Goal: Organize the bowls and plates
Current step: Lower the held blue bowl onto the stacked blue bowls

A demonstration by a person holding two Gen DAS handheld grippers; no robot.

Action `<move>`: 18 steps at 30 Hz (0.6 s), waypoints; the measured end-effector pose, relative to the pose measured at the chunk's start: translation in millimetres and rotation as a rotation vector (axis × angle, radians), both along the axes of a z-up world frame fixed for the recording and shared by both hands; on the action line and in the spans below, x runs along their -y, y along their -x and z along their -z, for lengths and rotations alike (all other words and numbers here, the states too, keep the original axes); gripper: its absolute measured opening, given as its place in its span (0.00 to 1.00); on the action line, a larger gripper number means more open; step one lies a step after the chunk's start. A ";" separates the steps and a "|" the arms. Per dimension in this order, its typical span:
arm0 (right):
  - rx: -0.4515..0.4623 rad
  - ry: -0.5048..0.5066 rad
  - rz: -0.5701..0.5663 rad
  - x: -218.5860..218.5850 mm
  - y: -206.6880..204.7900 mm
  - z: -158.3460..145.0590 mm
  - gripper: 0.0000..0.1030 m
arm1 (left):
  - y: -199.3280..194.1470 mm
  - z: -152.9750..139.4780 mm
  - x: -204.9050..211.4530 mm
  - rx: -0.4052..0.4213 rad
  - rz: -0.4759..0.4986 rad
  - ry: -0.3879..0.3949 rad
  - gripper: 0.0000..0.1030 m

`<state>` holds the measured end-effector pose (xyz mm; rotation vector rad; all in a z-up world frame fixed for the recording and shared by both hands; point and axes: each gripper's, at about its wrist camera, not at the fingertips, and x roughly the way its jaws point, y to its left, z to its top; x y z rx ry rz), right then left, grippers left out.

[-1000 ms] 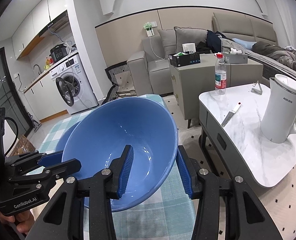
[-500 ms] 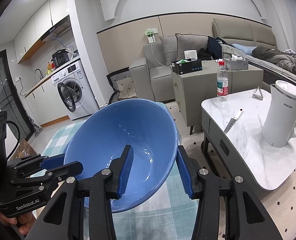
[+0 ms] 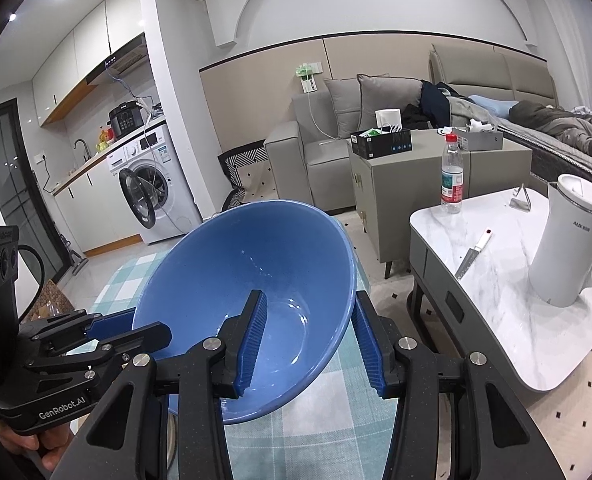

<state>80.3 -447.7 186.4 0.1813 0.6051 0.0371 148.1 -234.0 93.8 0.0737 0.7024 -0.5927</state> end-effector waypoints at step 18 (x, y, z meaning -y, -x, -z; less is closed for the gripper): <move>0.013 0.021 -0.029 -30.1 -20.8 -11.8 0.44 | -12.1 -9.7 -30.1 0.023 -0.042 0.025 0.32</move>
